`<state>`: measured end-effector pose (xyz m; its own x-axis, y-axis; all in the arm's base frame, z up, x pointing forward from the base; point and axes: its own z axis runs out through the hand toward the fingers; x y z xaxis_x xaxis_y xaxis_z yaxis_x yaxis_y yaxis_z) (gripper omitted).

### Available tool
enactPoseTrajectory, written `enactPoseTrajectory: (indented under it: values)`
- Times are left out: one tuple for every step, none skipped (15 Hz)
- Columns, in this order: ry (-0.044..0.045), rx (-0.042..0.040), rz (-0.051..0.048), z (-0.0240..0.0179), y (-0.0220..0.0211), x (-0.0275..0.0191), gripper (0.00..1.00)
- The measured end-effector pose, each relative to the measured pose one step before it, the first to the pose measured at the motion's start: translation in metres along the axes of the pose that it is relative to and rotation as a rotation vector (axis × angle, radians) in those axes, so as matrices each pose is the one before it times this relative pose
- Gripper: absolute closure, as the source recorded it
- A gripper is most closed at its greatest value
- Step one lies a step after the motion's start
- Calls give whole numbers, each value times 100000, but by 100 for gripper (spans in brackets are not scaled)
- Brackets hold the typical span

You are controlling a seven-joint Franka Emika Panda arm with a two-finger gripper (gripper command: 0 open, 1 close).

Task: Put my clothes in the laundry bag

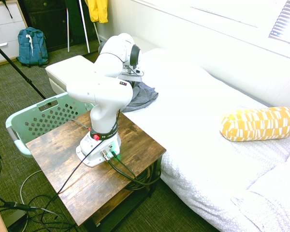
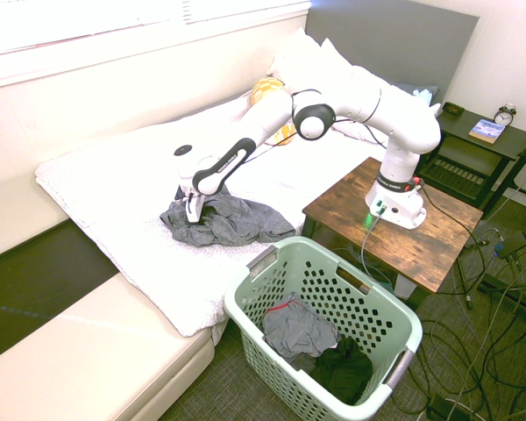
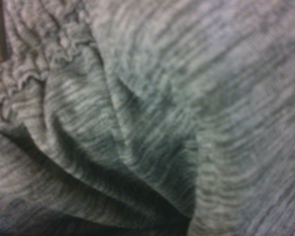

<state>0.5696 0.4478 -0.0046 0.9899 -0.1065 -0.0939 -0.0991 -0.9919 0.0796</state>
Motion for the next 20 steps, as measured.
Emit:
enactPoseTrajectory:
  values:
    - [41,-31,23,-17,-33,-26,100]
    - [67,-31,177,-66,-13,9,100]
    - [124,55,266,-141,-56,-5,100]
    - [101,57,265,-171,-74,-43,100]
    - [-126,-166,5,-326,4,-152,100]
    - [-160,-237,128,-823,52,-279,100]
    - [37,-39,476,-1415,53,-350,100]
    - [397,243,1016,-1859,74,-270,100]
    - [552,341,1602,-2315,131,-196,100]
    - [294,517,1728,-2429,207,-269,100]
    - [387,1088,1720,-2349,70,-540,100]
    - [449,1260,1446,-2273,-30,-781,100]
    - [409,1545,922,-2400,-263,-1200,100]
    - [28,1543,-41,-2288,-582,-1869,100]
    - [-77,1226,-876,-2057,-841,-2533,100]
    - [882,-23,-1628,-1848,-932,-3021,100]
    - [1474,-1007,-2127,-1760,-922,-3594,100]
    - [2074,-1286,-2046,-1611,-806,-3727,100]
    - [2121,-1551,-1909,-1499,-573,-3926,100]
    - [1832,-1586,-1767,-1424,-352,-4239,100]
